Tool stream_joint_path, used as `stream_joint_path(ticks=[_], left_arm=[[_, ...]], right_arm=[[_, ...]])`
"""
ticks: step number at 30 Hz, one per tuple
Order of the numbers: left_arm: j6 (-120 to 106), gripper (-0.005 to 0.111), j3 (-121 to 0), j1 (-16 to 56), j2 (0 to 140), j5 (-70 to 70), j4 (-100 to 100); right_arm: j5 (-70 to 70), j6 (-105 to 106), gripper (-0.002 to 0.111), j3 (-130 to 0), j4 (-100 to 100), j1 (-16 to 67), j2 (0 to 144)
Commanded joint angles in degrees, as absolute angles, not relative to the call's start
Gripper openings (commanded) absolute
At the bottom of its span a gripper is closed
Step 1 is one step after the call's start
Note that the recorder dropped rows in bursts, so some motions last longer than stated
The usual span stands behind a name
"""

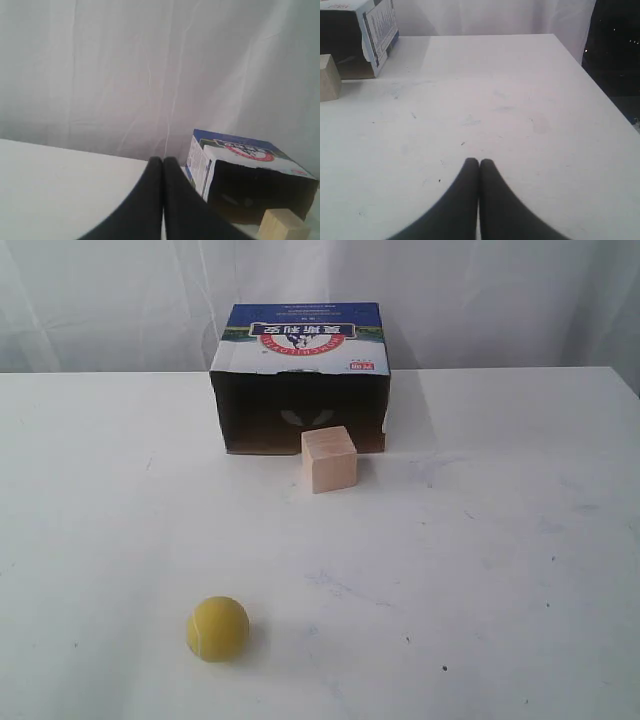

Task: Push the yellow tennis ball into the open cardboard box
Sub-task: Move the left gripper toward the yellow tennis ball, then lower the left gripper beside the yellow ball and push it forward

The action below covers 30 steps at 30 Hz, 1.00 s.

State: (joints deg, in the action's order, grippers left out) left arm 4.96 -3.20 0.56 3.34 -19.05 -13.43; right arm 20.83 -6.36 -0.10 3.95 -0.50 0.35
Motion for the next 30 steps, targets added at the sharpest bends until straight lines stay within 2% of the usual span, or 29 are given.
stream_joint_path(ticks=[1,3,6,9,11,14,20,24,27,30], left_arm=[[-4.4,0.0,-15.2,0.7,21.4,-5.6,-17.0],[-5.4,0.0,-24.6,0.7,36.5,13.8,-10.3],[-15.4,0.0,-36.0,0.7,52.3,34.3,-17.9],[-32.4,0.0,-38.2,0.7,57.6,42.8,-34.7],[-45.7,0.0,-36.6,0.7,60.3,47.0,-53.7],[-62.9,0.0,-33.0,0.7,63.2,53.2,-71.2],[-72.5,0.0,-26.3,0.7,65.5,45.1,-75.3],[-80.6,0.0,-22.9,1.0,68.4,47.7,-81.7],[-93.0,0.0,-20.7,6.8,72.0,36.9,-93.9],[-102.4,0.0,-20.7,11.0,75.5,37.6,-99.8]], right_arm=[[20.1,-6.3,0.0,0.0,4.3,-0.6,0.0],[20.1,-7.0,0.0,0.0,4.3,-0.6,0.0],[20.1,-7.8,0.0,0.0,4.3,-0.6,0.0],[20.1,-7.8,0.0,0.0,4.3,-0.6,0.0],[20.1,-7.8,0.0,0.0,4.3,-0.6,0.0],[20.1,-7.8,0.0,0.0,4.3,-0.6,0.0],[20.1,-7.8,0.0,0.0,4.3,-0.6,0.0],[20.1,-7.8,0.0,0.0,4.3,-0.6,0.0],[20.1,-7.8,0.0,0.0,4.3,-0.6,0.0],[20.1,-7.8,0.0,0.0,4.3,-0.6,0.0]])
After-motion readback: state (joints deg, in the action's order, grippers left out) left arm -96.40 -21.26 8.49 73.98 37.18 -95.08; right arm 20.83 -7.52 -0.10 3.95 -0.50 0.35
